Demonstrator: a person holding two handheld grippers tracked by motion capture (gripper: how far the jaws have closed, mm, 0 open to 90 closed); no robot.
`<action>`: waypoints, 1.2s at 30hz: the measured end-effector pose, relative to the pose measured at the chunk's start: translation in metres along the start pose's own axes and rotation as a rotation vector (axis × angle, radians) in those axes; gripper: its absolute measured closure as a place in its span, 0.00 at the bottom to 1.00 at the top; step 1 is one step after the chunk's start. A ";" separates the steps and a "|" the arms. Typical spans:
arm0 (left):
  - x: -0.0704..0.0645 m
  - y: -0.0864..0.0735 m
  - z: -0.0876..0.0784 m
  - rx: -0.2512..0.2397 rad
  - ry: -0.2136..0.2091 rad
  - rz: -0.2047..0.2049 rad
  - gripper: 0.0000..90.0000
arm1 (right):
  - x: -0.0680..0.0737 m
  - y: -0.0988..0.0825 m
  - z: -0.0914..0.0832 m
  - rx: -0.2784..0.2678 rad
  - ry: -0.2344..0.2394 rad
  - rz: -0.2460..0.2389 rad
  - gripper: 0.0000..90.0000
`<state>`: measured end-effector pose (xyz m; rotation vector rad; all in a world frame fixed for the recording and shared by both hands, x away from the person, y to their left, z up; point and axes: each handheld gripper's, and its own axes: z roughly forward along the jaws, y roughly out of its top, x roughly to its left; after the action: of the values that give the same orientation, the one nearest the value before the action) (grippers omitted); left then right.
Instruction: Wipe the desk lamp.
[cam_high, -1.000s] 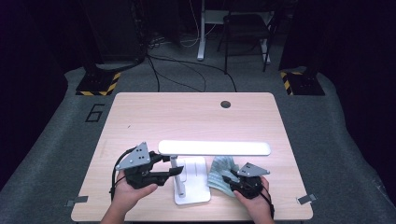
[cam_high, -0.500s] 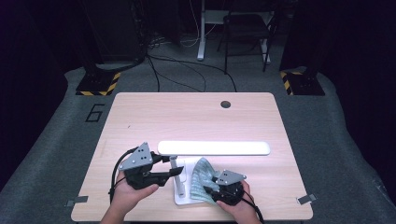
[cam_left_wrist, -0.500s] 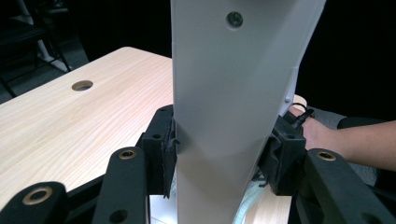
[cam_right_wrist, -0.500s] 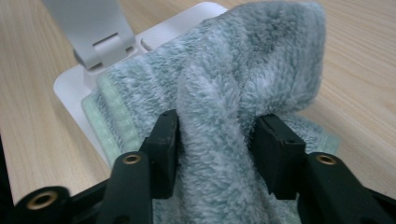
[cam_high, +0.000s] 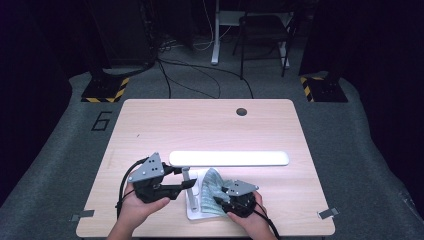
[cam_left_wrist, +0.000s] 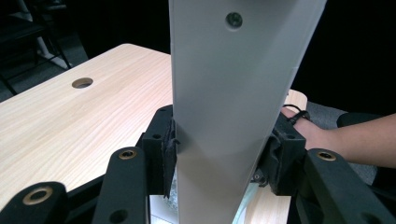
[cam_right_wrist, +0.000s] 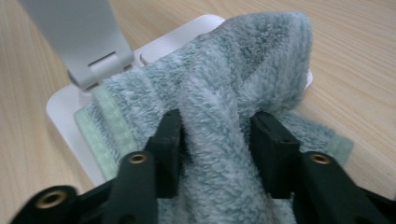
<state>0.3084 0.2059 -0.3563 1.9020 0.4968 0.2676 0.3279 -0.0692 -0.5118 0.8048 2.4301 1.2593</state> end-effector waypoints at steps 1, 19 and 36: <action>0.000 0.000 0.000 -0.003 0.002 0.000 0.59 | 0.001 0.000 -0.002 0.006 0.002 -0.005 0.69; -0.002 0.000 0.001 -0.002 0.013 0.009 0.59 | 0.010 0.001 0.001 0.052 0.040 -0.086 0.74; 0.003 -0.001 0.002 -0.009 -0.020 0.013 0.59 | -0.021 0.030 0.038 0.080 -0.046 -0.036 0.74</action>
<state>0.3113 0.2058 -0.3582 1.8977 0.4691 0.2583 0.3733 -0.0430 -0.5093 0.7987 2.4606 1.1241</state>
